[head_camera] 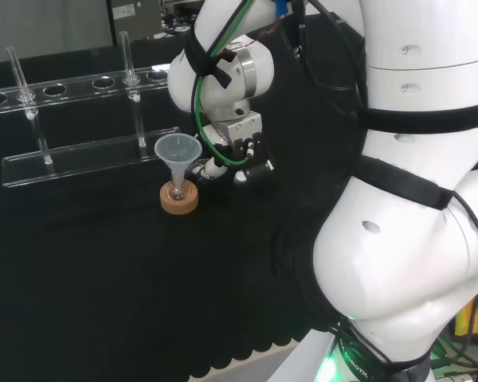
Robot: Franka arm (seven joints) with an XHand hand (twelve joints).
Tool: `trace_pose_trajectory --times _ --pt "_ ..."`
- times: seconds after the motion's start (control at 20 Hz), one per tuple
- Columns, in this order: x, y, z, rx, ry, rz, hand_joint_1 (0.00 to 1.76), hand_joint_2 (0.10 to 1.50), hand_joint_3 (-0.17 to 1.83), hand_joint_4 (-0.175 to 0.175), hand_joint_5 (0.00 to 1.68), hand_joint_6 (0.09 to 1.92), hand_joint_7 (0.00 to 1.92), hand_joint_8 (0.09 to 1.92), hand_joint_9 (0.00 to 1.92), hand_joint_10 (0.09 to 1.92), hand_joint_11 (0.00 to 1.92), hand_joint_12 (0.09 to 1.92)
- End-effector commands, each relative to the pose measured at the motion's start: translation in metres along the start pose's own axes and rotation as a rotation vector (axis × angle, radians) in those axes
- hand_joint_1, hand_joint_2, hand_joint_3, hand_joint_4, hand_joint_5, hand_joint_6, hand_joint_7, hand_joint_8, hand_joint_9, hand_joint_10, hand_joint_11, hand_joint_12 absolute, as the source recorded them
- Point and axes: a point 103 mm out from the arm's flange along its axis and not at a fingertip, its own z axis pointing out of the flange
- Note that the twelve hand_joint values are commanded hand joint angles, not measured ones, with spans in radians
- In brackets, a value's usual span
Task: Pick up the weighing funnel.
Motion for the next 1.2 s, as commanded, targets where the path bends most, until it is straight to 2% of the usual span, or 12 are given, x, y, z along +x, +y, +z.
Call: trace_pose_trajectory --times 0.05,0.75,1.0,1.2 --pt "0.0062 0.0074 0.0056 0.007 -0.009 0.004 0.93 1.00 -0.17 -0.065 0.55 0.09 0.54 0.73 0.71 0.55 0.41 1.28" --pt "0.0004 0.0048 0.0042 0.020 -0.008 0.004 0.92 1.03 -0.17 -0.050 0.68 0.18 0.61 0.72 0.78 0.52 0.42 1.28" --pt "0.0006 0.0038 0.0056 0.019 -0.015 0.005 0.92 1.03 -0.17 -0.049 0.59 0.45 0.64 0.69 0.80 0.47 0.42 1.28" --pt "0.0013 0.0036 0.0068 0.026 -0.014 0.007 0.92 1.03 -0.17 -0.049 0.57 0.50 0.63 0.69 0.81 0.47 0.42 1.28"
